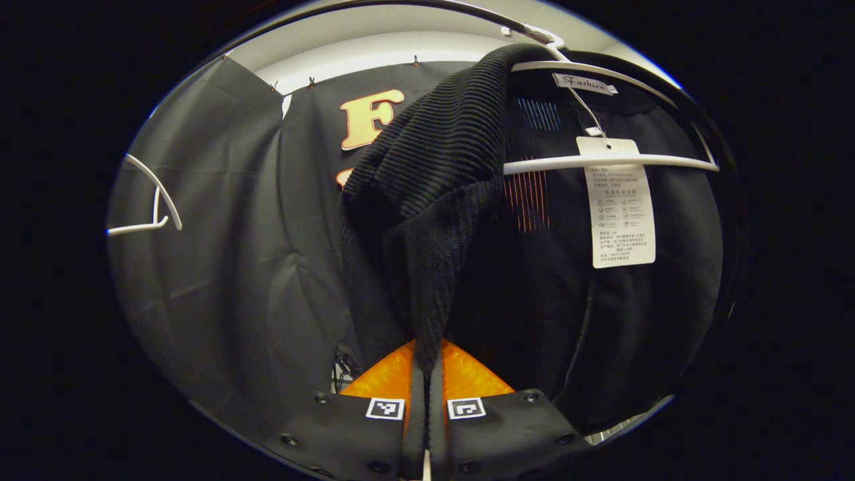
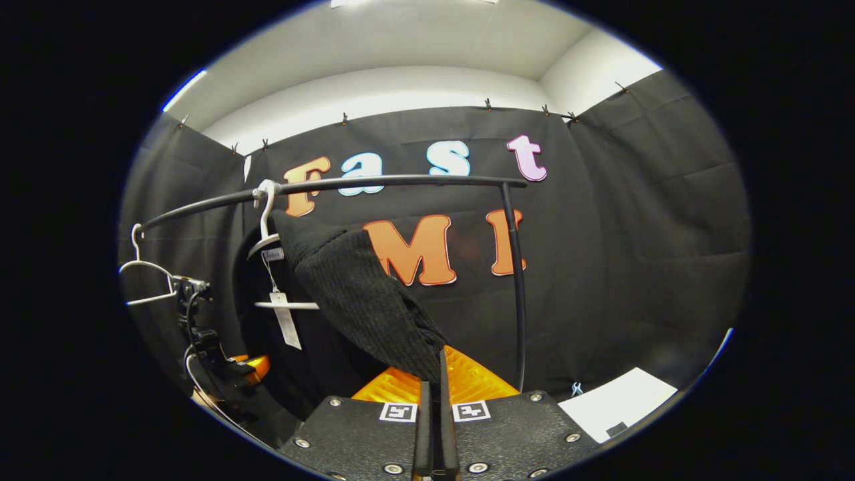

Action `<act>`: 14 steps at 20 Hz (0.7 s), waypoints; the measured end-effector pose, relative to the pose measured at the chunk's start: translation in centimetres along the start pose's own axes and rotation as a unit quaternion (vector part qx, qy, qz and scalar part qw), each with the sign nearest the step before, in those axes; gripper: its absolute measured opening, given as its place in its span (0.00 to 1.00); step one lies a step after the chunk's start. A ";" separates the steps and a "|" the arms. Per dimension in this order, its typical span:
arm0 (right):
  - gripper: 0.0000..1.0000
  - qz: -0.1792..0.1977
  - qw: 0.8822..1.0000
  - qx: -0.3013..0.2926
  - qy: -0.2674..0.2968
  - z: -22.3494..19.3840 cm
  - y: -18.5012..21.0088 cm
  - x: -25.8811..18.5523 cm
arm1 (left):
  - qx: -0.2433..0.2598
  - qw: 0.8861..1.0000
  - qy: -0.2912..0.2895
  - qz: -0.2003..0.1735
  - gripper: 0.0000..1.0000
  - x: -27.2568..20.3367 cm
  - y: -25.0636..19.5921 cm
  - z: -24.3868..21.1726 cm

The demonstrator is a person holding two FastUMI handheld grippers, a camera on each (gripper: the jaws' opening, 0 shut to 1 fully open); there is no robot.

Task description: Grasp the clothes on the hanger with both hands and then place them into the laundry hamper below.

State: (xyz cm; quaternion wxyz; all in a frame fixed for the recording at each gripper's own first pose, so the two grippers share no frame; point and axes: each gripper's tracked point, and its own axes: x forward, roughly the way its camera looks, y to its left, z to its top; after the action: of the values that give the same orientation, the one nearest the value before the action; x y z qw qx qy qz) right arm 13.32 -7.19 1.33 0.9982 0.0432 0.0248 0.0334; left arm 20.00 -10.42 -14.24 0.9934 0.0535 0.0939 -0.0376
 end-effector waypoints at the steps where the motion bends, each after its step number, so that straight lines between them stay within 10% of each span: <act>1: 0.05 -0.003 1.000 -0.002 -0.008 1.0 -0.6 0.3 | -0.006 1.000 0.002 0.002 0.07 -0.3 0.5 0.1; 14: 0.04 -0.027 0.999 -0.021 -0.038 4.9 -5.8 6.6 | -0.052 0.993 -0.040 0.096 0.07 -4.5 12.0 9.4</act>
State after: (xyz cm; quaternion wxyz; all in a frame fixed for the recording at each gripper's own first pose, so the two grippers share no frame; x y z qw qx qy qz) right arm 20.57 -12.94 5.41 0.9996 0.0227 -0.0132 0.0057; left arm 18.37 0.69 -3.00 0.9969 0.0090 0.0501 0.0606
